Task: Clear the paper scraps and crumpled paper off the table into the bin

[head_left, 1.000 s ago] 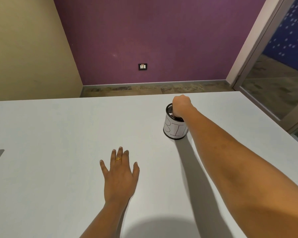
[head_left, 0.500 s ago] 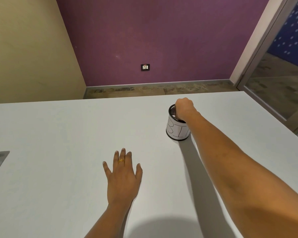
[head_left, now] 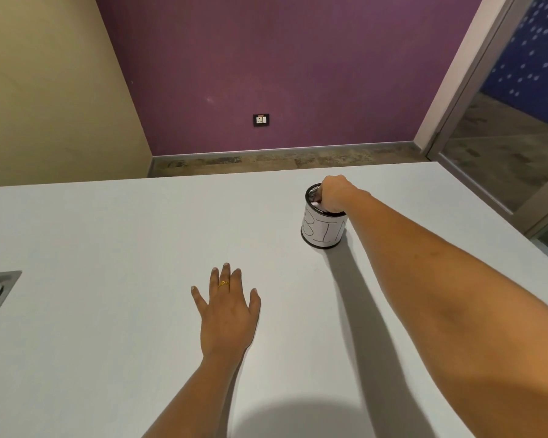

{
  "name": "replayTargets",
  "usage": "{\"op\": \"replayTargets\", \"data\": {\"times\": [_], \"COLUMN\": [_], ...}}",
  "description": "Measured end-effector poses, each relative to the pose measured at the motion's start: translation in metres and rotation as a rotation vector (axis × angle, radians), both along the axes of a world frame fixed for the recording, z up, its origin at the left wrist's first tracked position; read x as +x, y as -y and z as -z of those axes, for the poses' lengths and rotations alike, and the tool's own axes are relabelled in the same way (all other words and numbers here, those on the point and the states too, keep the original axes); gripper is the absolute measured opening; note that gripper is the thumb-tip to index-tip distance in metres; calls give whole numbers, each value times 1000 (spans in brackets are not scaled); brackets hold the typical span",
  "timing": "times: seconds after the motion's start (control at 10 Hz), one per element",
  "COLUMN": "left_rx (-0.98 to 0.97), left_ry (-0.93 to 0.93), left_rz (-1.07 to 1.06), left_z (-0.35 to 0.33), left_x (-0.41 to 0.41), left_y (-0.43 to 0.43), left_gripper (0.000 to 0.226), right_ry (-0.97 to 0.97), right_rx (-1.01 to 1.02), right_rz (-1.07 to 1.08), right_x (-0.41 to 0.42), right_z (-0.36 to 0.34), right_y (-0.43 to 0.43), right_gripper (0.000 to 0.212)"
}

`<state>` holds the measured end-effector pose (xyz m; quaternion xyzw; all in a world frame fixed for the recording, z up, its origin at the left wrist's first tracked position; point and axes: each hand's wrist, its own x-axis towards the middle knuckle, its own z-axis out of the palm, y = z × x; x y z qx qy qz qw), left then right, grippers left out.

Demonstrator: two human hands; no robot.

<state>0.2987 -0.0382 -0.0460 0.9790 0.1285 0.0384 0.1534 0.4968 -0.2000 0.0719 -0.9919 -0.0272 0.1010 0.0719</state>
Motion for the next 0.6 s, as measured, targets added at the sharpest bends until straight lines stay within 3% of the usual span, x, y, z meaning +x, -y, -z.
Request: {"op": "replayTargets", "data": {"times": [0.2, 0.4, 0.5, 0.6], "left_rx": [-56, -13, 15, 37], "left_ry": [44, 13, 2, -19], "left_rz": [13, -17, -17, 4], "left_z": [-2, -3, -1, -1], "left_x": [-9, -43, -63, -89], "left_y": [-1, 0, -1, 1], "left_gripper": [48, 52, 52, 53], "right_ry": [65, 290, 383, 396], "right_rx": [-19, 103, 175, 265], "right_rz": [-30, -10, -21, 32], "right_x": [-22, -64, -90, -118], "right_z": [-24, -30, -23, -13], "right_y": [5, 17, 22, 26], "right_gripper": [33, 22, 41, 43]}}
